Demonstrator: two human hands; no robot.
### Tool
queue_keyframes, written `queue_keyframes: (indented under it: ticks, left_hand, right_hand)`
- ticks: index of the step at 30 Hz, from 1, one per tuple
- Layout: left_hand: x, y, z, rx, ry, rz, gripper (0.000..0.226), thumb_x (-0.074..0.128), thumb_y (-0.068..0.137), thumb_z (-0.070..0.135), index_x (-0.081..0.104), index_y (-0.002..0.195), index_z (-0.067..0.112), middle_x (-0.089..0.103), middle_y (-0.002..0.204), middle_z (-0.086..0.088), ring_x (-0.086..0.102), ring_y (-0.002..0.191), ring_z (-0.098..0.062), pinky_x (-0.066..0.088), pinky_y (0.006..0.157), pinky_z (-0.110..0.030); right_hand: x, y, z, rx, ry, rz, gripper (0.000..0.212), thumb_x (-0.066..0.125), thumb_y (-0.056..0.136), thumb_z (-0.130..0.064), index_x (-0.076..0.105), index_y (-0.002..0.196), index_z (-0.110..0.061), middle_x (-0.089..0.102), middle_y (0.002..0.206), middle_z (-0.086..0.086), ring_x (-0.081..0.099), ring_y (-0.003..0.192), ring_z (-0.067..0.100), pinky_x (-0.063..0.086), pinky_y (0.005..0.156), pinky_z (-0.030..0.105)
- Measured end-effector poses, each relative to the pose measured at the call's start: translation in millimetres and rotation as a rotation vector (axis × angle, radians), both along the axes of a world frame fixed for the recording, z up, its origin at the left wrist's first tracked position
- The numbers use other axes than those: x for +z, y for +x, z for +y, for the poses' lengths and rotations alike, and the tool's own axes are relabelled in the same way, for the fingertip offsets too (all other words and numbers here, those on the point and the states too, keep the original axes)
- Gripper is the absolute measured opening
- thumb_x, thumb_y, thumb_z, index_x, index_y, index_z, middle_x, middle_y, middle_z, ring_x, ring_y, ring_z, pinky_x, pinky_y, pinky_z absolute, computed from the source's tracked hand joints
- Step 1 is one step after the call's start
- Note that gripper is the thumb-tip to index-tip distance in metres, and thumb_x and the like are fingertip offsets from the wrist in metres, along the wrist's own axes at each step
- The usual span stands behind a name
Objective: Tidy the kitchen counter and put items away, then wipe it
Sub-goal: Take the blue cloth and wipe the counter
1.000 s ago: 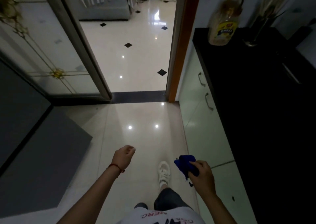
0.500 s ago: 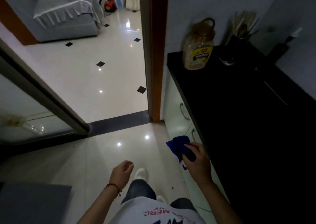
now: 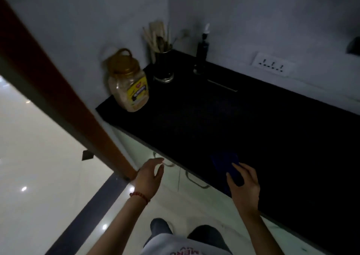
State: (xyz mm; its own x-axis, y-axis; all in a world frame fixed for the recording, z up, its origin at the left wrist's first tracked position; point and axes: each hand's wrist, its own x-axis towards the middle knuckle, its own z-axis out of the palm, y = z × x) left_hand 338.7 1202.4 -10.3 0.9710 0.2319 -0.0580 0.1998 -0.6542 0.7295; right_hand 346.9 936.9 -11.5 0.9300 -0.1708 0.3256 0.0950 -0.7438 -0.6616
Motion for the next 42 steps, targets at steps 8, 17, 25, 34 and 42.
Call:
queue_keyframes:
  ticks: [8, 17, 25, 34, 42]
  left_hand:
    - [3, 71, -78, -0.414, 0.023, -0.204, 0.026, 0.056, 0.087, 0.010, 0.062, 0.113, 0.008, 0.062, 0.111, -0.011, 0.058, 0.103, -0.024, 0.044, 0.088, -0.026]
    - [-26, 155, -136, -0.535, 0.305, -0.077, 0.046, 0.052, 0.090, 0.026, 0.046, 0.133, 0.014, 0.038, 0.147, -0.009, 0.028, 0.140, -0.027, 0.027, 0.112, -0.045]
    - [-59, 168, -132, -0.573, 0.518, 0.048, 0.072, 0.009, 0.088, 0.059, 0.035, 0.140, 0.018, 0.030, 0.152, -0.006, 0.024, 0.142, -0.026, 0.018, 0.115, -0.047]
    - [-66, 170, -132, -0.546, 0.539, 0.067, 0.055, 0.036, 0.085, 0.046, 0.044, 0.133, 0.021, 0.046, 0.143, -0.004, 0.036, 0.135, -0.021, 0.017, 0.114, -0.037]
    - [-71, 172, -130, -0.541, 0.516, 0.115, 0.056, 0.038, 0.085, 0.048, 0.035, 0.137, 0.027, 0.040, 0.147, 0.001, 0.024, 0.136, -0.014, 0.004, 0.116, -0.032]
  right_hand:
    - [-9, -13, -38, -0.351, 0.136, 0.128, 0.034, 0.074, 0.074, -0.008, 0.067, 0.107, -0.010, 0.057, 0.115, 0.007, 0.059, 0.103, 0.024, 0.046, 0.083, 0.028]
    - [-8, 30, -86, -0.413, 0.184, 0.167, 0.035, 0.071, 0.078, -0.011, 0.063, 0.112, -0.012, 0.054, 0.119, 0.005, 0.055, 0.106, 0.022, 0.053, 0.088, 0.043]
    - [-16, 131, -105, -0.314, 0.022, 0.181, 0.031, 0.071, 0.079, -0.016, 0.065, 0.109, -0.015, 0.056, 0.119, 0.006, 0.057, 0.107, 0.023, 0.043, 0.086, 0.025]
    - [-26, 289, -104, -0.193, 0.069, 0.118, 0.032, 0.069, 0.079, -0.013, 0.065, 0.111, -0.012, 0.056, 0.120, 0.013, 0.054, 0.110, 0.025, 0.040, 0.091, 0.023]
    - [-41, 384, -101, -0.125, -0.119, 0.261, 0.036, 0.058, 0.087, -0.014, 0.057, 0.123, -0.013, 0.044, 0.136, 0.014, 0.040, 0.123, 0.031, 0.047, 0.094, 0.041]
